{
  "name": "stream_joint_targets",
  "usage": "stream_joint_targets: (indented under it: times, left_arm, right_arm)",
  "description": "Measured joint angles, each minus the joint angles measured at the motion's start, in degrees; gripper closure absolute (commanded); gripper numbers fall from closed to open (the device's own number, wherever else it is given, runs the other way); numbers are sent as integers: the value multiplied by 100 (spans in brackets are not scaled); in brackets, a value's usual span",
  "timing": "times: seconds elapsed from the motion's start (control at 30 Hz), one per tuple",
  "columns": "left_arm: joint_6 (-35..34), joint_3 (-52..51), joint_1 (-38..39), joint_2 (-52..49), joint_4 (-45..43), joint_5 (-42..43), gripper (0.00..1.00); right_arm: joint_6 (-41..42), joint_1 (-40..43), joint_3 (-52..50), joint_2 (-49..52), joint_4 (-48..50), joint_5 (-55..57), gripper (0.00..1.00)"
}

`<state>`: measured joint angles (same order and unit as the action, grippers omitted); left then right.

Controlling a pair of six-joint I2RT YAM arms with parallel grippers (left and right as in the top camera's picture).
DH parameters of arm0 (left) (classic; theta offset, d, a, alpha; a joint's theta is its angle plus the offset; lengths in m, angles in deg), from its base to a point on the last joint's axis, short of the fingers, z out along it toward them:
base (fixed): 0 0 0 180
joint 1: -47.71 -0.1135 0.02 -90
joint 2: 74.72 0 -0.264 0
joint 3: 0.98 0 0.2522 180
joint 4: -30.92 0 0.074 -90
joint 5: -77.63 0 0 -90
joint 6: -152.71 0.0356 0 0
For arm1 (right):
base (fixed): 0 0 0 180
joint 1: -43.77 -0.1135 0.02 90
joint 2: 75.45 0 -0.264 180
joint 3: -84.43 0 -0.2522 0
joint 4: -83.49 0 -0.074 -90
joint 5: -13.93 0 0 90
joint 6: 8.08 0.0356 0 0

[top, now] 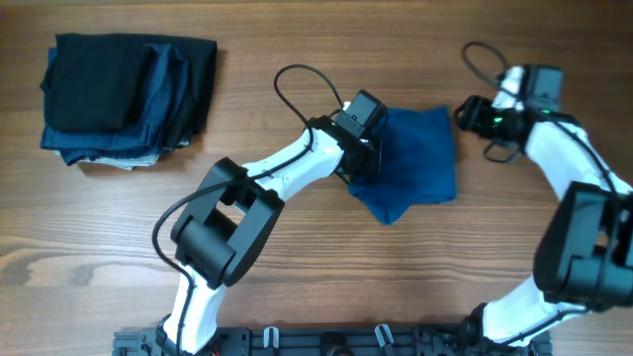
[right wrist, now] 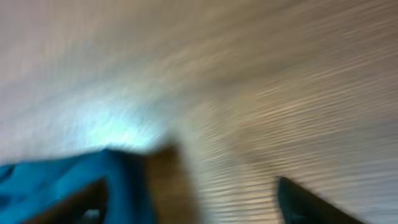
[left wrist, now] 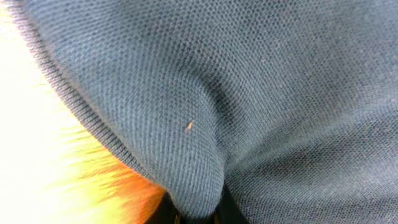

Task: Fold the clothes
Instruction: 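Carry the teal bundle with the left gripper onto the dark clothes stack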

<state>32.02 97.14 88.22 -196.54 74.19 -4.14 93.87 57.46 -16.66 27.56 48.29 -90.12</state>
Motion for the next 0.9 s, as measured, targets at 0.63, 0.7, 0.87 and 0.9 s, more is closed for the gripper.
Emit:
stream_joint_targets:
  times: [0.63, 0.7, 0.87, 0.9]
  left_arm:
    - [671, -7, -640, 1534, -525, -1165, 94]
    - [874, -7, -752, 1532, -538, -1274, 94]
    - [1161, 52, -1045, 1532, -511, -1425, 94]
    - [1198, 105, -1139, 1532, -505, -1440, 95]
  right_arm:
    - [87, 531, 125, -328, -210, 190, 0]
    - [87, 531, 125, -328, -210, 190, 0]
    - [87, 531, 125, -328, -210, 190, 0]
    - [87, 531, 125, -328, -210, 190, 0]
